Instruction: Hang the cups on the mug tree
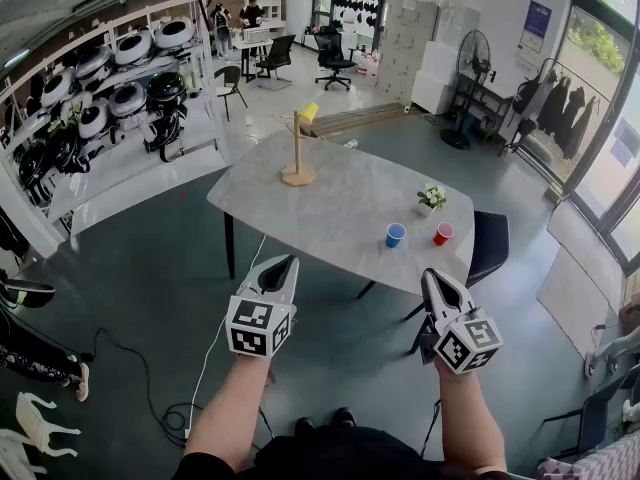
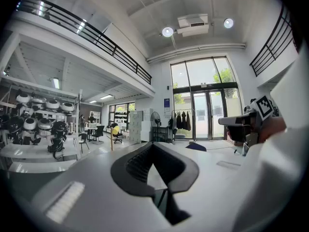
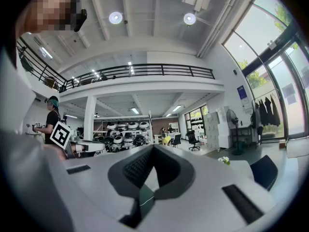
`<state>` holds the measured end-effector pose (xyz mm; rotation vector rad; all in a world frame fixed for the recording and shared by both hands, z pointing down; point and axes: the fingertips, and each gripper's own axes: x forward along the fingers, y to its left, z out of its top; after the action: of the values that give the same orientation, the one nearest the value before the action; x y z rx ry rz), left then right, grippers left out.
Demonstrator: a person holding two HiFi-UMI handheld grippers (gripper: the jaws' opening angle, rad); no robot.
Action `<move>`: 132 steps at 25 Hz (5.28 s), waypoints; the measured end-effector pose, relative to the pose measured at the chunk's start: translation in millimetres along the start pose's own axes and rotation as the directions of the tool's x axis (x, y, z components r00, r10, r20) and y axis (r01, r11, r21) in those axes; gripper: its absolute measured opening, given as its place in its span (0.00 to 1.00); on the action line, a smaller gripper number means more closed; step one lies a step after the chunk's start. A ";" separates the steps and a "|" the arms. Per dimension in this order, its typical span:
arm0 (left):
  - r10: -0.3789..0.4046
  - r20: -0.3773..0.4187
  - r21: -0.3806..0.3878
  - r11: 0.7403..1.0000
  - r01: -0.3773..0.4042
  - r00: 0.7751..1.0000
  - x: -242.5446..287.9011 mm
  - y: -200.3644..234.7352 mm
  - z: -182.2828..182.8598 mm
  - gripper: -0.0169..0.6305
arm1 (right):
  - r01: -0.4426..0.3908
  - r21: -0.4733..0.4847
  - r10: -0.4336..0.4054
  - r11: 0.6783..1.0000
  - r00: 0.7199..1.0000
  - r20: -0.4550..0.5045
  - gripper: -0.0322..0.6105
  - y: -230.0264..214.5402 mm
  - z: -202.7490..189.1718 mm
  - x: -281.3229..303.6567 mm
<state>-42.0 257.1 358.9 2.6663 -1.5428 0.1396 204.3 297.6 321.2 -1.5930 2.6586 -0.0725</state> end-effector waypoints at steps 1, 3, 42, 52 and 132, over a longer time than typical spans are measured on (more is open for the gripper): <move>-0.001 -0.001 0.001 1.000 0.001 1.000 -0.6 1.5 0.1 0.04 | -0.002 -0.002 0.002 1.000 1.000 -0.001 0.06 2.4 -0.2 1.4; -0.002 -0.003 0.003 1.000 0.002 1.000 -1.7 3.8 -0.1 0.04 | -0.005 -0.006 0.005 1.000 1.000 -0.004 0.06 6.3 -1.1 3.4; -0.029 -0.051 -0.005 1.000 0.029 0.998 1.8 -7.7 -23.2 0.43 | -0.008 0.110 0.012 0.994 0.999 -0.038 0.37 -6.9 -33.9 -7.4; -0.042 -0.061 -0.025 0.999 0.041 0.997 -9.5 2.2 -32.6 0.46 | 0.001 0.130 0.007 0.992 0.998 -0.060 0.44 8.9 -44.6 -3.0; -0.457 -0.265 -0.173 0.889 0.425 0.849 422.5 74.8 -97.1 0.46 | 0.412 0.217 -0.360 0.885 0.901 -0.244 0.44 -285.3 -138.1 250.1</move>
<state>97.8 -135.1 501.0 2.6746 -0.7986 0.4006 329.3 -54.7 473.7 -2.0826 2.2769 -0.6023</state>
